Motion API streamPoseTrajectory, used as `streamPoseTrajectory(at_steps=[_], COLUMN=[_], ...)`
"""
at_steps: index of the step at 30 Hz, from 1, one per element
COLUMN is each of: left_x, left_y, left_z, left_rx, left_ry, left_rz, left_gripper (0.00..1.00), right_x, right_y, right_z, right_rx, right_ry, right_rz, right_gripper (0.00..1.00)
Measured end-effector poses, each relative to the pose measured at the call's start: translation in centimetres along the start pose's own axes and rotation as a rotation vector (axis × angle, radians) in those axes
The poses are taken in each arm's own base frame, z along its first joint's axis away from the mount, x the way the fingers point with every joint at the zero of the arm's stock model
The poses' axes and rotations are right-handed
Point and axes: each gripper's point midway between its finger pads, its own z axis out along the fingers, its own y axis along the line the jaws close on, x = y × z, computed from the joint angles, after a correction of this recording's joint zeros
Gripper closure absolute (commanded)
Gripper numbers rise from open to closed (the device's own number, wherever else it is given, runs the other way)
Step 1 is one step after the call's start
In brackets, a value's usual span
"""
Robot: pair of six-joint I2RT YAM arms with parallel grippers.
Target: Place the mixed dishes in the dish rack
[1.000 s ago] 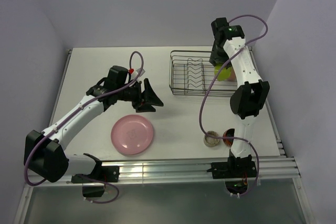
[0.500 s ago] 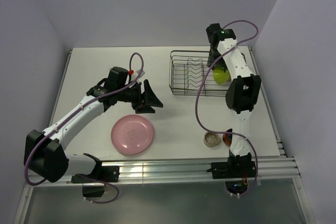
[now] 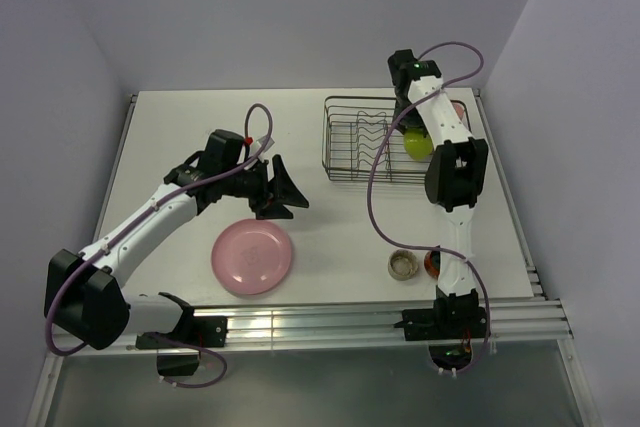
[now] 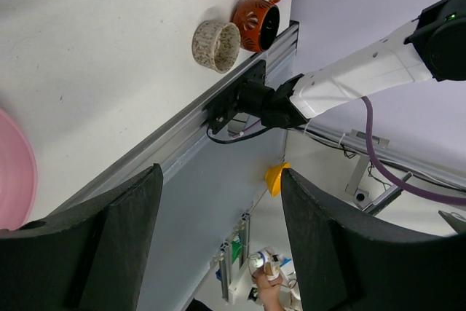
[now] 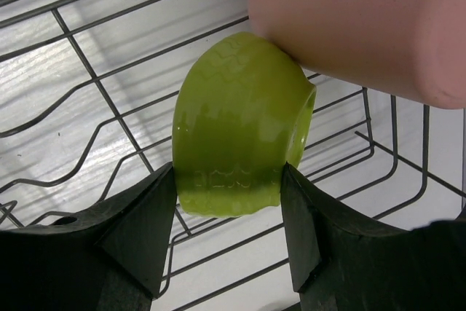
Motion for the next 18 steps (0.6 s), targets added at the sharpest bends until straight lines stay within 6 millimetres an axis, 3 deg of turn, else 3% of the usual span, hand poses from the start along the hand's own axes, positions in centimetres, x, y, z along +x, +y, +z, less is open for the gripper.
streamPoseTrajectory(at_steps=[4, 9, 15, 18], left_x=[0.3, 0.5, 0.7, 0.8], left_y=[0.4, 0.6, 0.7, 0.7], left_z=[0.0, 0.0, -0.2, -0.4], left_rx=[-0.005, -0.008, -0.014, -0.012], left_ry=[0.004, 0.006, 0.001, -0.006], left_rz=[-0.006, -0.009, -0.01, -0.005], left_gripper=[0.28, 0.28, 0.28, 0.28], right_x=[-0.6, -0.8, -1.1, -1.2], right_y=[0.1, 0.3, 0.8, 0.9], right_z=[0.1, 0.5, 0.6, 0.6], right_rx=[0.01, 0.014, 0.012, 0.01], right_ry=[-0.021, -0.033, -0.043, -0.049], right_rz=[0.004, -0.001, -0.024, -0.03], right_gripper=[0.99, 0.88, 0.59, 0.4])
